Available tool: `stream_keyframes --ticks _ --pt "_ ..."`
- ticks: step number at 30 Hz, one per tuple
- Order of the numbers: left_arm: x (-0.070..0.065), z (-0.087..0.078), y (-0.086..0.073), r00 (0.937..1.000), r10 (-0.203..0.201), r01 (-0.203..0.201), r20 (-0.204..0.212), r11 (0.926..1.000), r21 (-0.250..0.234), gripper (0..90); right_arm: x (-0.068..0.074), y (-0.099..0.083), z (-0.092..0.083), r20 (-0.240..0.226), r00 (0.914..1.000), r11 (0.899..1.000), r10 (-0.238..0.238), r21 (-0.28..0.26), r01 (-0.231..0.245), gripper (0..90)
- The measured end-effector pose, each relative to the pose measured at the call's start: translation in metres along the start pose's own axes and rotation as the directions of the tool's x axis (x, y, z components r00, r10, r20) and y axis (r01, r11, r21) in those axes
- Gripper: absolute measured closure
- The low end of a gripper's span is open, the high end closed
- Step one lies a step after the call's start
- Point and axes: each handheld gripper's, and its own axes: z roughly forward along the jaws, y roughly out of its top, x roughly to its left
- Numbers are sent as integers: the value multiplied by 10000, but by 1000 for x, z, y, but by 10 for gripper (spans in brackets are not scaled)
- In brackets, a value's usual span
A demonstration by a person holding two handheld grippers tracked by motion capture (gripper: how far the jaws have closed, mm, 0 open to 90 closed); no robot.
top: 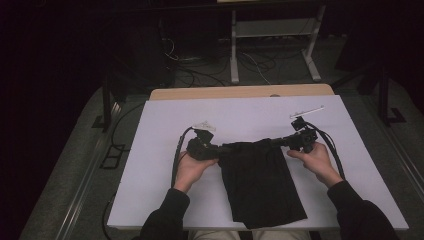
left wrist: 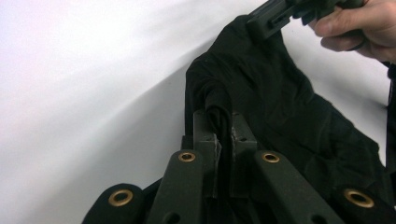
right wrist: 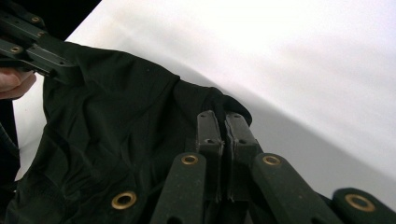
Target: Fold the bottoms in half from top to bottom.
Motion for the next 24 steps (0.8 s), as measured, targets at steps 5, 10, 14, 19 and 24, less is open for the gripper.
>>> stream_keyframes --ticks 5,10,14,19,24 --pt "8 -6 -1 9999 -36 37 -119 10000 28 837 5 5 7 74 10000 10000 50 -77 -49 847" --pt "15 -10 3 9996 5 -3 -275 9999 104 837 7 10 11 105 9999 9996 136 -260 -134 847" --pt "22 -13 12 9991 103 -97 -406 9998 147 837 7 14 12 137 9997 9988 208 -438 -202 847" --pt "31 -12 19 9989 39 -36 -460 10000 70 836 3 21 14 232 9993 9982 287 -536 -275 847" --pt "41 -7 26 9971 155 -138 -745 9996 234 836 3 31 15 406 9989 9980 220 -596 -195 847"
